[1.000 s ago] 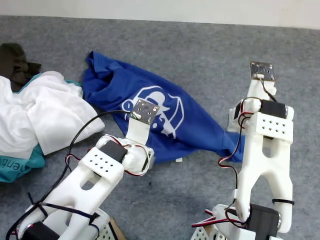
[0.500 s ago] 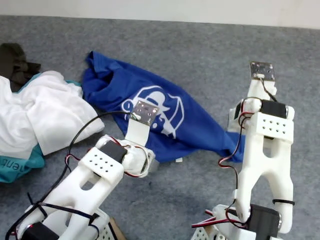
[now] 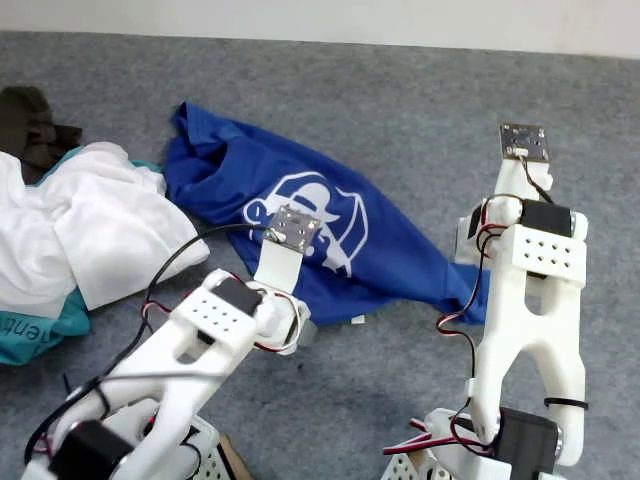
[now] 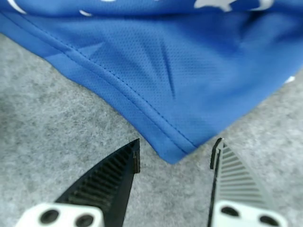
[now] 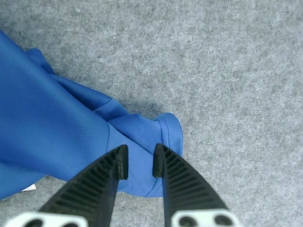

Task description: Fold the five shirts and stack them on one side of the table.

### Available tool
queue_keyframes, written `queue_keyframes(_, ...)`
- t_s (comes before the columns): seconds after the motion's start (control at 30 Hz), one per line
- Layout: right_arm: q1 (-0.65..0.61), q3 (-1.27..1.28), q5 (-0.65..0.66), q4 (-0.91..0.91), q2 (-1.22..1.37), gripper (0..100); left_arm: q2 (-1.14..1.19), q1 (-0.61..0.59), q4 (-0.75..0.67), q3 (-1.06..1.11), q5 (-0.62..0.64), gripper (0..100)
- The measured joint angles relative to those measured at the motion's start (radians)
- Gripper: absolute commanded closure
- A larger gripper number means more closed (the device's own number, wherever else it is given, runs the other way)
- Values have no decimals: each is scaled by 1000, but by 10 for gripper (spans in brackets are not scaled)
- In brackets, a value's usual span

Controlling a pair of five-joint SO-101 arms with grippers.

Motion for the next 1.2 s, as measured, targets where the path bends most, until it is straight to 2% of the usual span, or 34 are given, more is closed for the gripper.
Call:
queue_keyframes(0.3,0,0,0,0,0,893,143,-2,-25,-46,-2,760)
queue_keyframes(0.53,0,0,0,0,0,893,206,6,-104,-78,2,988)
queue_keyframes(0.87,0,20,0,-2,0,893,215,3,-132,-114,3,993)
queue_keyframes(0.97,0,43,0,-3,0,893,120,2,-34,-129,3,993)
queue_keyframes(1.2,0,44,0,-3,0,893,-261,-55,351,-279,-2,993)
